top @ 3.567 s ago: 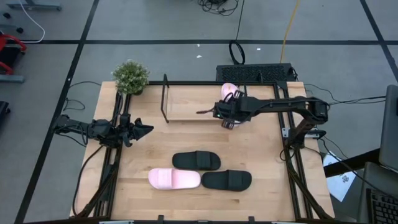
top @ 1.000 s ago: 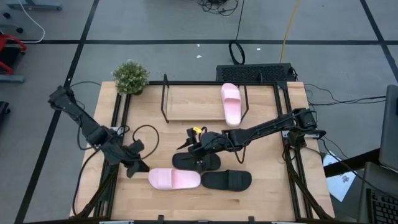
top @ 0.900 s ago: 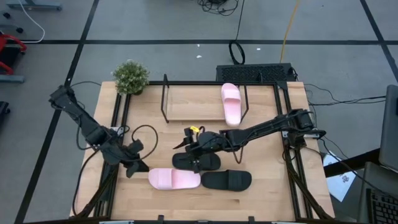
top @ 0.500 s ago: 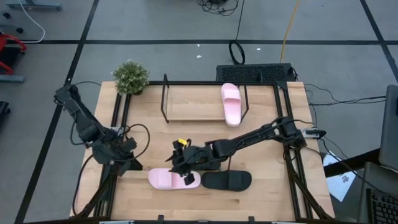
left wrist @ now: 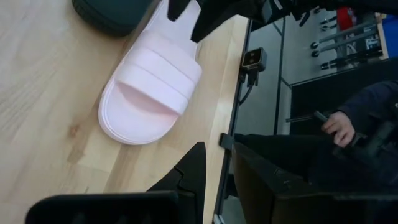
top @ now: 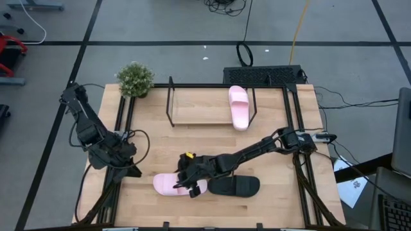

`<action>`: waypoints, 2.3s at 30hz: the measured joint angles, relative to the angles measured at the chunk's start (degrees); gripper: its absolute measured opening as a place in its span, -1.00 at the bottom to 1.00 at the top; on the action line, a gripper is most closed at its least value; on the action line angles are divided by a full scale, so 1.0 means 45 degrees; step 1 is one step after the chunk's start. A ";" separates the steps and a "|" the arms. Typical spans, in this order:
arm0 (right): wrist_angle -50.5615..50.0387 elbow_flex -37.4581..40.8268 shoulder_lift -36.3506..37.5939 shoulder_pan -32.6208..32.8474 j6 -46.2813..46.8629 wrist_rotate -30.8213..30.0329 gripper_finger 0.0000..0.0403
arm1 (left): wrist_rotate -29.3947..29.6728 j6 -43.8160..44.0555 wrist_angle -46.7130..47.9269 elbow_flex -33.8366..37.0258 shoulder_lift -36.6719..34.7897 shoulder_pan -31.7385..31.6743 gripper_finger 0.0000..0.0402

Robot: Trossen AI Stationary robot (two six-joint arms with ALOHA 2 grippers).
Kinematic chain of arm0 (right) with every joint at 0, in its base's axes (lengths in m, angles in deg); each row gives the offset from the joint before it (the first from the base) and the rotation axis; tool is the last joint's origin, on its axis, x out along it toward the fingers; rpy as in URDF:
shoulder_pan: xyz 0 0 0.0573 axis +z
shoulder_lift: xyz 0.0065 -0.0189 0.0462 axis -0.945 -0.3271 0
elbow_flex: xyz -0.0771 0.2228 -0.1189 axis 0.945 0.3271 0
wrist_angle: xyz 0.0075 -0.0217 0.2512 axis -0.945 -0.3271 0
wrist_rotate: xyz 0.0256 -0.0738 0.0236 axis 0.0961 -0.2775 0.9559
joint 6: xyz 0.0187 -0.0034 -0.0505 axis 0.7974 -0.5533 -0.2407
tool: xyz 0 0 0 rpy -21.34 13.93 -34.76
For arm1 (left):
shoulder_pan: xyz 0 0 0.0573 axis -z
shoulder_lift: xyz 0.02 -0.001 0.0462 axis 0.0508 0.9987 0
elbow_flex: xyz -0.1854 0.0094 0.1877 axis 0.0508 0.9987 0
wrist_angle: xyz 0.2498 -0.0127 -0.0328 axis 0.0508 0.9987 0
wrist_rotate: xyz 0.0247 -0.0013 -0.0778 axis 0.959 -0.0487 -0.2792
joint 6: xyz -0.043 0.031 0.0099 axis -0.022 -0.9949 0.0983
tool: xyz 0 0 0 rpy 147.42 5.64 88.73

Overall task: Pick and place slides into the shelf
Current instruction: Put the pink slide on the shelf

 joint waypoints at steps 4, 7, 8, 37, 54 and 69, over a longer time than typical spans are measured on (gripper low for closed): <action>-0.0895 0.0000 -0.0005 -0.0013 -0.0068 0.0019 -0.05 | 0.0017 0.0035 -0.0006 0.0000 0.0000 0.0040 -0.63; -0.1068 0.0000 -0.0005 -0.0013 -0.0364 0.0024 -0.05 | 0.0126 0.0025 -0.0011 0.0000 0.0004 0.0040 -0.63; -0.1014 0.0000 -0.0005 -0.0013 -0.0391 0.0019 -0.05 | 0.0222 0.0021 -0.0006 0.0000 0.0000 0.0040 -0.63; -0.0308 0.0005 -0.0731 -0.0368 -0.0697 0.0765 -0.05 | 0.0798 0.0070 -0.0001 -0.0005 0.0005 0.0031 -0.63; 0.0788 0.0005 -0.0699 -0.0392 -0.0678 0.0733 -0.17 | 0.0869 0.0312 0.0082 -0.0005 0.0005 0.0031 -0.63; 0.0976 0.0010 -0.1501 -0.0309 -0.0614 0.0636 -0.19 | 0.1016 0.0364 0.0079 -0.0005 0.0005 0.0031 -0.63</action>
